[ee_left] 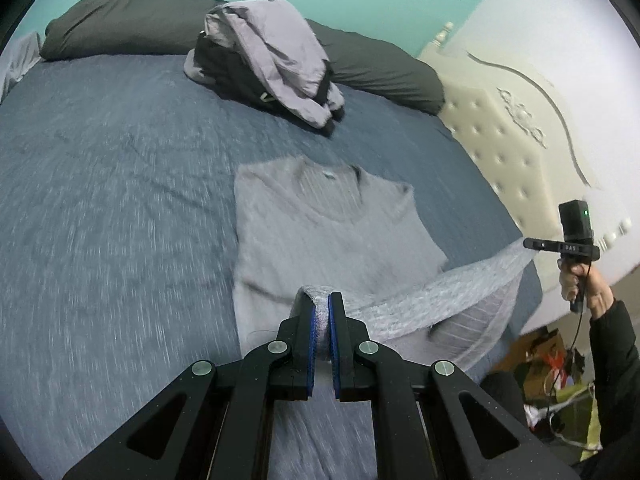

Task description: Fold clothes

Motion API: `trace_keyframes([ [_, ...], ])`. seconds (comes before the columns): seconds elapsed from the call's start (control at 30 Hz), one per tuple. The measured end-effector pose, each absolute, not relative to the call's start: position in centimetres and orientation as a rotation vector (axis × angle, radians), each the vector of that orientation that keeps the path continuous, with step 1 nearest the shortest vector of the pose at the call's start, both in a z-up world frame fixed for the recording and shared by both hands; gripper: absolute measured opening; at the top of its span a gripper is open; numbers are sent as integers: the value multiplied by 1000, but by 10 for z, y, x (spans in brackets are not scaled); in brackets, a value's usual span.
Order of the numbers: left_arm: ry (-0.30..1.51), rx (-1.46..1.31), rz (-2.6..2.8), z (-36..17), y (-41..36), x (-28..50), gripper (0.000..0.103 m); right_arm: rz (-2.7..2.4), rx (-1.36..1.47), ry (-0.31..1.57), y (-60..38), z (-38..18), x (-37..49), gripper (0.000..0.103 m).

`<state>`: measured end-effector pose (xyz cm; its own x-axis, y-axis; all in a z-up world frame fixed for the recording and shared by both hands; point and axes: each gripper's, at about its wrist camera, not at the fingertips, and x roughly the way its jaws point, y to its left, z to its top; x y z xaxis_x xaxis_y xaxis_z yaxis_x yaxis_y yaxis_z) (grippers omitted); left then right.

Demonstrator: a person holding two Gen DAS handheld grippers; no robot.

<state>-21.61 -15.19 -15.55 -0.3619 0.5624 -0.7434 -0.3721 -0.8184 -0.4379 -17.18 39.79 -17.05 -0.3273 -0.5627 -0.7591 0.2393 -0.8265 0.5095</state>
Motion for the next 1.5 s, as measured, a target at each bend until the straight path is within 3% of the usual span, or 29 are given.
trace_keyframes([
  [0.4,-356,-1370,2156,-224,-136,-387,6,-2198,1510,-528,418,-222,-339,5],
  [0.73,-485,-1480,2157,-315,-132,-457,9,-2210,1596,-640,433,-316,-415,5],
  [0.97,-552,-1495,2201,-334,-130,-449,23,-2237,1537,-730,438,-345,-416,7],
  [1.03,-602,-1446,2231,-324,-139,-445,38,-2260,1487,-730,440,-340,-413,9],
  [1.07,-626,-1422,2241,-319,-143,-443,51,-2270,1459,-728,441,-335,-411,10],
  [1.13,-675,-1390,2248,-311,-153,-440,55,-2288,1403,-758,447,-324,-408,14],
  [1.17,-666,-1395,2257,-308,-155,-439,55,-2304,1385,-785,450,-320,-408,29],
  [1.2,-631,-1408,2271,-306,-156,-436,55,-2338,1354,-818,456,-314,-406,53],
  [1.23,-596,-1421,2286,-303,-156,-434,55,-2364,1323,-851,462,-308,-403,61],
  [1.33,-478,-1427,2301,-300,-155,-424,55,-2397,1280,-865,472,-296,-395,61],
  [1.5,-256,-1477,2295,-318,-144,-407,55,-2448,1317,-454,452,-294,-374,61],
])
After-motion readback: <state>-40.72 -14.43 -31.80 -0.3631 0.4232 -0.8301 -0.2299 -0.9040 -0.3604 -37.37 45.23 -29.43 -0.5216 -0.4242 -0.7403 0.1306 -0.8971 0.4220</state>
